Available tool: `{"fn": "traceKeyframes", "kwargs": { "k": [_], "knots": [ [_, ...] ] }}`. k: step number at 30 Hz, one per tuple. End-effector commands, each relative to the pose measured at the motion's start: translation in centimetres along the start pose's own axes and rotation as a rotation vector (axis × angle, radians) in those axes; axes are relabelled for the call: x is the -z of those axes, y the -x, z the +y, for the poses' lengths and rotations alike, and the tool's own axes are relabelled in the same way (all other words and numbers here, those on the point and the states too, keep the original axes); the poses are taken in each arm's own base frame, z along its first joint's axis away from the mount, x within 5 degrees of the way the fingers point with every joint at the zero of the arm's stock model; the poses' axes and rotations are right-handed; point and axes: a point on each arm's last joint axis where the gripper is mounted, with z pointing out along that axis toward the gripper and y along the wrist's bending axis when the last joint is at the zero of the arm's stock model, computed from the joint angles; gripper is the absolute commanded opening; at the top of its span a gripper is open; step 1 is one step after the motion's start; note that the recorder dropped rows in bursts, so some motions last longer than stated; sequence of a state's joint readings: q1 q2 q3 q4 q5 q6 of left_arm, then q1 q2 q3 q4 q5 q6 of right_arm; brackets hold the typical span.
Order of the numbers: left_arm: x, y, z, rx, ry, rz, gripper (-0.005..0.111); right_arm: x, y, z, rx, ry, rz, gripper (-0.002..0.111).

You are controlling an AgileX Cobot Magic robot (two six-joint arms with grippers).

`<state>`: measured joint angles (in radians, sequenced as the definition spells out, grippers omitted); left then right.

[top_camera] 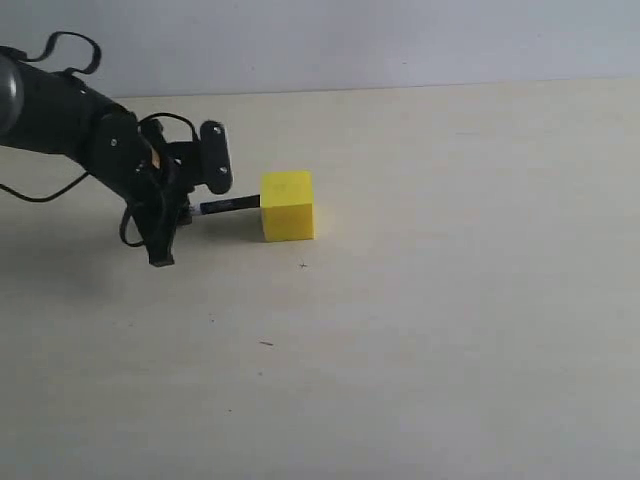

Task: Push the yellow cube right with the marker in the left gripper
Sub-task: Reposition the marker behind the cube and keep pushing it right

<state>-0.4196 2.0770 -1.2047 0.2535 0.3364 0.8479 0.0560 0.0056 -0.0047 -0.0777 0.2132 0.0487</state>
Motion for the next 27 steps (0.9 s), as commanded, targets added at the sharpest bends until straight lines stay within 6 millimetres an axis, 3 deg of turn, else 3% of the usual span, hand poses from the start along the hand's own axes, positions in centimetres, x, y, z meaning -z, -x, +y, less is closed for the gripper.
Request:
{"fn": "traceKeyframes", "kwargs": {
  "k": [1, 12, 21, 24, 27],
  "knots": [
    [0.6, 4.1, -1.6, -0.067, 0.004, -0.057, 0.000, 0.0, 0.0, 0.0, -0.004, -0.003, -0.015, 0.000],
    [0.5, 1.8, -0.8, 0.000, -0.035, 0.013, 0.000, 0.0, 0.0, 0.0, -0.004, -0.003, -0.015, 0.000],
    [1.5, 8.5, -2.7, -0.133, 0.042, -0.149, 0.000, 0.0, 0.0, 0.0, -0.004, -0.003, -0.015, 0.000],
    [1.5, 8.2, -2.4, -0.102, 0.031, -0.130, 0.000, 0.0, 0.0, 0.0, -0.004, -0.003, -0.015, 0.000],
    [1.2, 6.5, -1.8, -0.052, -0.001, -0.070, 0.000, 0.0, 0.0, 0.0, -0.004, -0.003, -0.015, 0.000]
  ]
}}
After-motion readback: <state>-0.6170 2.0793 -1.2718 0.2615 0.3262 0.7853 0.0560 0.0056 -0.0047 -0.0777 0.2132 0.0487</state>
